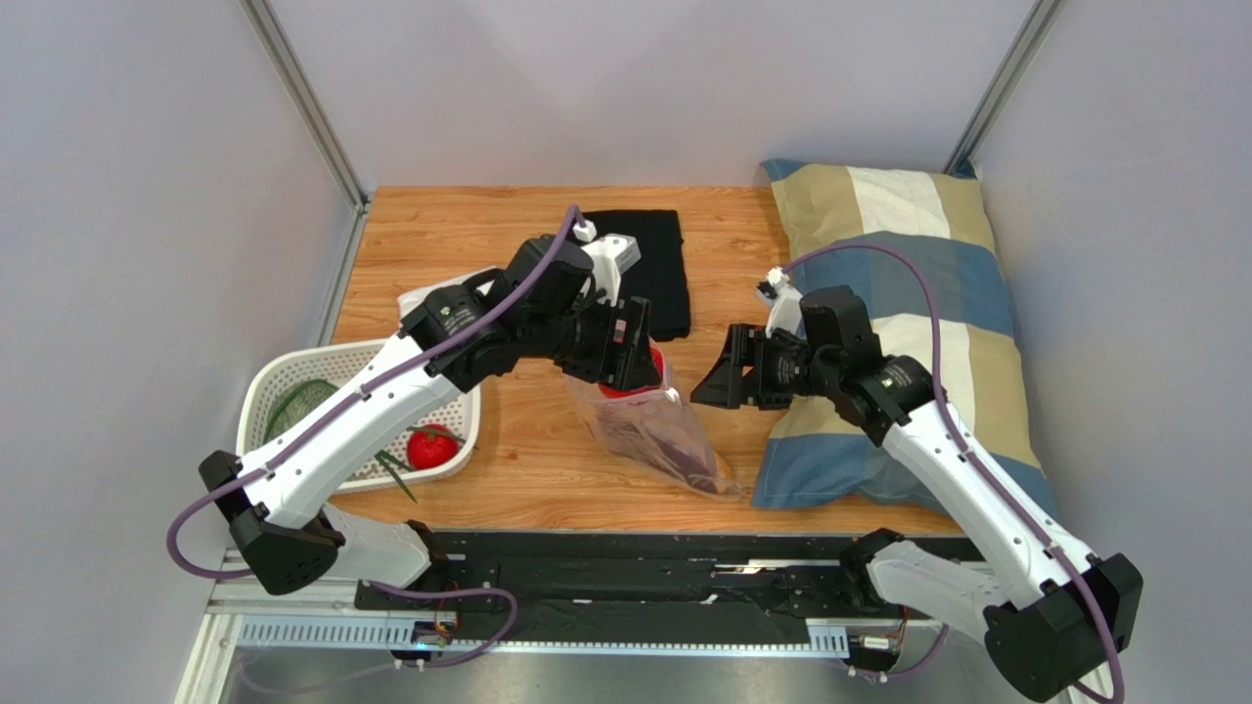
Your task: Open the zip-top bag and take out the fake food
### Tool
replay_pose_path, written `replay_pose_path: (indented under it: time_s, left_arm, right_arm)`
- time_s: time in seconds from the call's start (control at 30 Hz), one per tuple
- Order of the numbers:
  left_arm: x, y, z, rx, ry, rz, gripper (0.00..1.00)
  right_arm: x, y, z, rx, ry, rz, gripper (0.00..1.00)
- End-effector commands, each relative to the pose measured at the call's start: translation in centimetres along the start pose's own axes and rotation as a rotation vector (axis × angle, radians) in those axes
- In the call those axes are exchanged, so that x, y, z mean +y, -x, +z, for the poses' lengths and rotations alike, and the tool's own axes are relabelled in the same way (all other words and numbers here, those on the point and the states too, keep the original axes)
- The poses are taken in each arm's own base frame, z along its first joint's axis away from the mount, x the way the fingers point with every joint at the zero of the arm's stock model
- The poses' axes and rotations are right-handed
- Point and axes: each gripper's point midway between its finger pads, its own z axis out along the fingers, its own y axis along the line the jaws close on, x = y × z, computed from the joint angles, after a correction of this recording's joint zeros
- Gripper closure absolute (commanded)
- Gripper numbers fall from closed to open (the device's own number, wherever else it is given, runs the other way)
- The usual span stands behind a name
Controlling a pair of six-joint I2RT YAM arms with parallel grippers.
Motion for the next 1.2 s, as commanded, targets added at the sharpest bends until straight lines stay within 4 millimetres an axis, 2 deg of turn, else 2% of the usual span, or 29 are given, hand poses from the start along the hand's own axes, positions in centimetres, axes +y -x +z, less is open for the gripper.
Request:
replay_pose_path:
  time_s: [0.0, 0.03, 0.07, 0.1, 0.13, 0.17, 0.2, 0.37, 0.43, 0.47, 0.53, 0.57, 0.6, 0.63, 0.67, 0.7, 0.73, 0.77, 0.83, 0.93, 0.97, 1.03, 1.07, 1.13, 1.17]
  left_arm:
    - [2.3, -0.2, -1.1, 0.027, 0.16, -0.047, 1.0]
    - [3.9, 0.4, -1.8, -0.013, 0.26, -0.054, 1.0]
    - [5.2, -0.1, -2.8, -0.005, 0.34, -0.079, 1.0]
    - [5.9, 0.5, -4.3, -0.046, 0.383, -0.086, 1.0]
    - [7.7, 1.1, -5.6, -0.095, 0.476, -0.094, 1.0]
    - [8.6, 0.7, -6.9, -0.101, 0.521, -0.105, 1.0]
    - [9.0, 0.9, -8.5, -0.145, 0.529, -0.107, 1.0]
    - [11.1, 0.9, -13.9, -0.3, 0.527, -0.151, 1.0]
    - [12.3, 0.0, -14.2, -0.289, 0.539, -0.197, 1.0]
    - [14.8, -0.7, -14.7, -0.287, 0.609, -0.277, 1.0]
    - [16.6, -1.6, -14.2, -0.264, 0.618, -0.369, 1.0]
    - [19.1, -2.7, -14.0, -0.248, 0.672, -0.467, 1.0]
    - [20.3, -3.2, -13.6, -0.248, 0.683, -0.525, 1.0]
    - [21.2, -2.7, -12.9, -0.284, 0.66, -0.571, 1.0]
    - [22.7, -4.3, -11.5, -0.249, 0.676, -0.633, 1.0]
    - [24.1, -4.6, -11.3, -0.269, 0.672, -0.711, 1.0]
    - [25.1, -3.9, -10.7, -0.314, 0.655, -0.745, 1.0]
    - [26.5, -5.1, -9.5, -0.283, 0.68, -0.782, 1.0]
    - [28.8, -5.1, -9.1, -0.309, 0.72, -0.823, 1.0]
    - [32.1, -6.4, -8.7, -0.242, 0.856, -0.841, 0.99]
    - [32.7, -6.7, -8.6, -0.233, 0.881, -0.843, 0.88]
    - [34.0, -7.5, -8.5, -0.213, 0.939, -0.86, 0.7]
    - [34.3, -7.9, -8.5, -0.204, 0.954, -0.872, 0.54]
    - [34.4, -8.6, -8.5, -0.174, 0.974, -0.896, 0.46]
    - [34.3, -8.5, -8.7, -0.171, 0.981, -0.901, 0.43]
  right_arm:
    - [1.2, -0.5, -1.3, -0.029, 0.07, -0.092, 0.24]
    - [1.2, -0.7, -1.4, -0.033, 0.076, -0.086, 0.23]
    - [1.0, -1.0, -1.3, -0.027, 0.075, -0.079, 0.23]
    - [0.8, -1.2, -1.2, -0.023, 0.066, -0.068, 0.23]
    - [0.6, -1.4, -1.1, -0.017, 0.062, -0.058, 0.23]
    - [0.3, -1.7, -0.9, -0.005, 0.058, -0.049, 0.23]
    - [0.2, -1.8, -0.9, -0.003, 0.049, -0.043, 0.23]
    - [-0.8, -2.1, -0.5, 0.015, 0.009, -0.032, 0.22]
    - [-0.9, -2.2, -0.4, 0.024, 0.003, -0.026, 0.22]
    - [-0.9, -2.4, -0.3, 0.038, 0.001, -0.018, 0.22]
    - [-1.0, -2.4, 0.0, 0.068, -0.005, -0.001, 0.22]
    - [-1.0, -2.7, 0.0, 0.089, -0.01, 0.004, 0.22]
    - [-1.1, -2.4, 0.2, 0.101, -0.022, 0.002, 0.22]
    - [-1.1, -2.2, 0.2, 0.104, -0.03, 0.001, 0.22]
    - [-1.1, -2.2, 0.1, 0.11, -0.035, -0.003, 0.21]
    - [-0.9, -1.6, -0.1, 0.094, -0.04, -0.019, 0.21]
    - [-0.7, -1.3, -0.2, 0.089, -0.045, -0.026, 0.2]
    - [-0.7, -1.4, -0.4, 0.094, -0.051, -0.025, 0.2]
    - [0.1, -0.7, -0.6, 0.093, -0.04, -0.039, 0.2]
    - [0.6, -1.7, -0.7, 0.192, -0.036, -0.029, 0.2]
    - [1.1, -2.2, -0.4, 0.216, -0.016, -0.055, 0.19]
    - [0.8, -2.1, 0.3, 0.209, -0.072, -0.077, 0.16]
    - [1.2, -2.3, 1.0, 0.224, -0.081, -0.098, 0.13]
    - [1.8, -2.0, 2.0, 0.215, -0.099, -0.118, 0.08]
    - [2.7, -2.1, 3.1, 0.228, -0.106, -0.154, 0.02]
